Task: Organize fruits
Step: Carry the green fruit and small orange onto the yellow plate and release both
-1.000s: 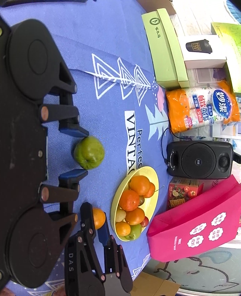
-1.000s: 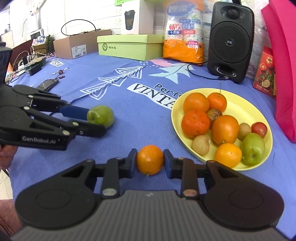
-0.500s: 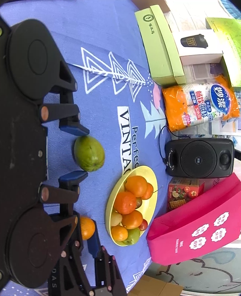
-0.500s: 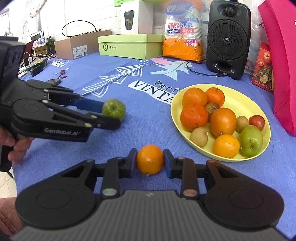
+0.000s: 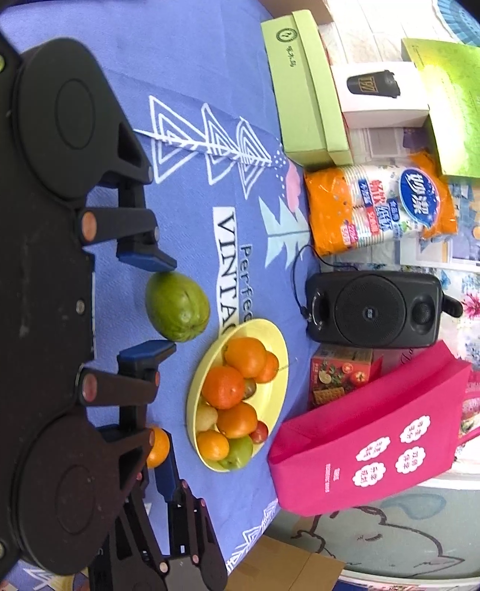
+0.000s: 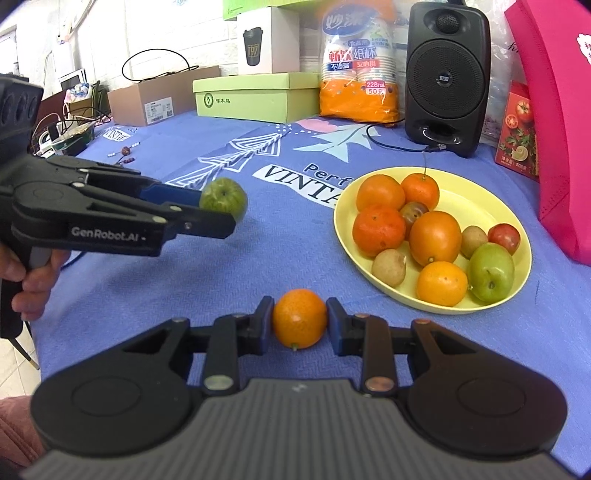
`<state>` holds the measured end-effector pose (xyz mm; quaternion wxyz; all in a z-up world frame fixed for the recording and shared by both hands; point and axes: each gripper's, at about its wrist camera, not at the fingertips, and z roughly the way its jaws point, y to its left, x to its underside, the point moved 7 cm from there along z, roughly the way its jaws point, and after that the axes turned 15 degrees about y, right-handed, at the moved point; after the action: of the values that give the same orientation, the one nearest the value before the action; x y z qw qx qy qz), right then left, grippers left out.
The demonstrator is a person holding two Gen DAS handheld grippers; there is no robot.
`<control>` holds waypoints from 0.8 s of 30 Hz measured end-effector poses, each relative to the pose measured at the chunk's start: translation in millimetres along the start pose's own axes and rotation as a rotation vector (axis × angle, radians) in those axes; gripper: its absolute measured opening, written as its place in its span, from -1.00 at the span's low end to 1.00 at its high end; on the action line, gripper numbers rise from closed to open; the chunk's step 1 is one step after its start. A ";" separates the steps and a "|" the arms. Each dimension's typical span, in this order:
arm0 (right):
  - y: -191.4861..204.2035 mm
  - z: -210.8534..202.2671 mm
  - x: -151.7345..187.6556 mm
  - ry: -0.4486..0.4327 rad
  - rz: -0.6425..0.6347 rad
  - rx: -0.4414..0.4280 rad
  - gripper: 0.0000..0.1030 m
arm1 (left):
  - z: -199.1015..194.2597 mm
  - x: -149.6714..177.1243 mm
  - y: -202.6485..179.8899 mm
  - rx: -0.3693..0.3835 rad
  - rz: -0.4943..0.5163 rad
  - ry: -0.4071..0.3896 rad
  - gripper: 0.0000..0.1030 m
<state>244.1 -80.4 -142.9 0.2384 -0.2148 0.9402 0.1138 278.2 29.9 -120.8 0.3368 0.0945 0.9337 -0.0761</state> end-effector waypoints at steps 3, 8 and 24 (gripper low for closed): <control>-6.3 -7.2 -0.6 -0.019 0.018 0.009 -0.43 | -0.4 -7.7 -7.2 0.017 0.009 -0.010 -0.23; -31.5 -27.7 -12.7 -0.076 0.050 0.056 -0.43 | 8.3 -34.2 -29.0 0.051 0.079 -0.025 -0.23; -117.3 -9.9 -55.7 -0.086 0.086 0.203 -0.43 | 90.9 -152.8 -100.3 0.138 0.245 -0.006 -0.40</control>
<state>338.1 -167.5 -119.9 0.2939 -0.1440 0.9442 0.0371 426.6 -105.3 -83.9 0.3391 0.2307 0.9066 -0.0989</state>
